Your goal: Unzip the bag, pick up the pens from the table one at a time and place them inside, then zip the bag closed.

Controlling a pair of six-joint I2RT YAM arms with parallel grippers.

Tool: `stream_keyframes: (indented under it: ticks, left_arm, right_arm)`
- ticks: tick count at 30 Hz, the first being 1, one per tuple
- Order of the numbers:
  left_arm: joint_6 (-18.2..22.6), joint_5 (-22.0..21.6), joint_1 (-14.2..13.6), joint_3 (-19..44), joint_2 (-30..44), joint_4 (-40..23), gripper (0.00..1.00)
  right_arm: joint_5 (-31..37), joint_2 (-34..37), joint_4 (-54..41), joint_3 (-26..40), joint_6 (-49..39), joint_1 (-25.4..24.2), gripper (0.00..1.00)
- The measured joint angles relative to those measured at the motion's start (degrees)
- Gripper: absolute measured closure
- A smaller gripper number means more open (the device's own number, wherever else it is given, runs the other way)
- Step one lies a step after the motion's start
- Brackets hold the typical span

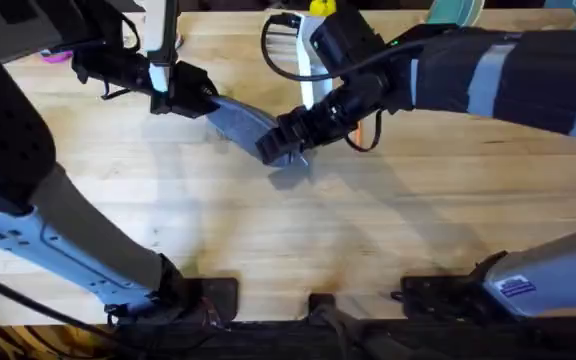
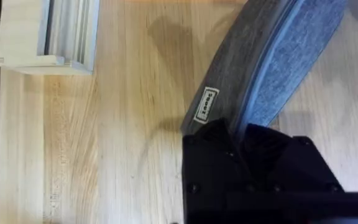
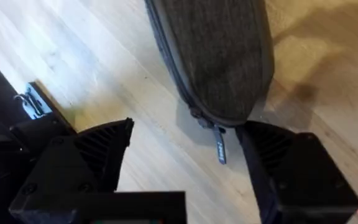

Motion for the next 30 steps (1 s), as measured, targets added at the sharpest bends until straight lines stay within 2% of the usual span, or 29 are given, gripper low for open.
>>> stream_keyframes:
  ticks: [1, 5, 17, 20, 22, 30]
  left_arm:
    - [0.00, 0.00, 0.00, 0.00, 0.00, 0.00, 0.958]
    - [0.01, 0.00, 0.00, 0.00, 0.00, -0.01, 0.958]
    - [0.02, 0.00, 0.00, 0.00, 0.00, -0.02, 0.958]
    - [0.00, 0.00, 0.00, 0.00, 0.00, -0.02, 0.958]
    - [0.02, 0.00, 0.00, 0.00, 0.00, -0.02, 0.958]
    - [0.00, 0.00, 0.00, 0.00, 0.00, -0.02, 0.958]
  right_arm:
    - [0.02, 0.00, -0.02, 0.00, 0.03, 0.00, 0.062]
    - [0.23, 0.00, -0.02, -0.07, 0.11, -0.07, 0.323]
    - [0.17, 0.00, 0.02, -0.09, 0.07, -0.04, 0.745]
    - [0.22, 0.00, -0.02, -0.09, 0.05, -0.07, 0.930]
    - [0.22, 0.00, -0.02, -0.09, 0.11, -0.07, 0.963]
    - [0.22, 0.00, -0.06, -0.09, 0.09, -0.07, 0.968]
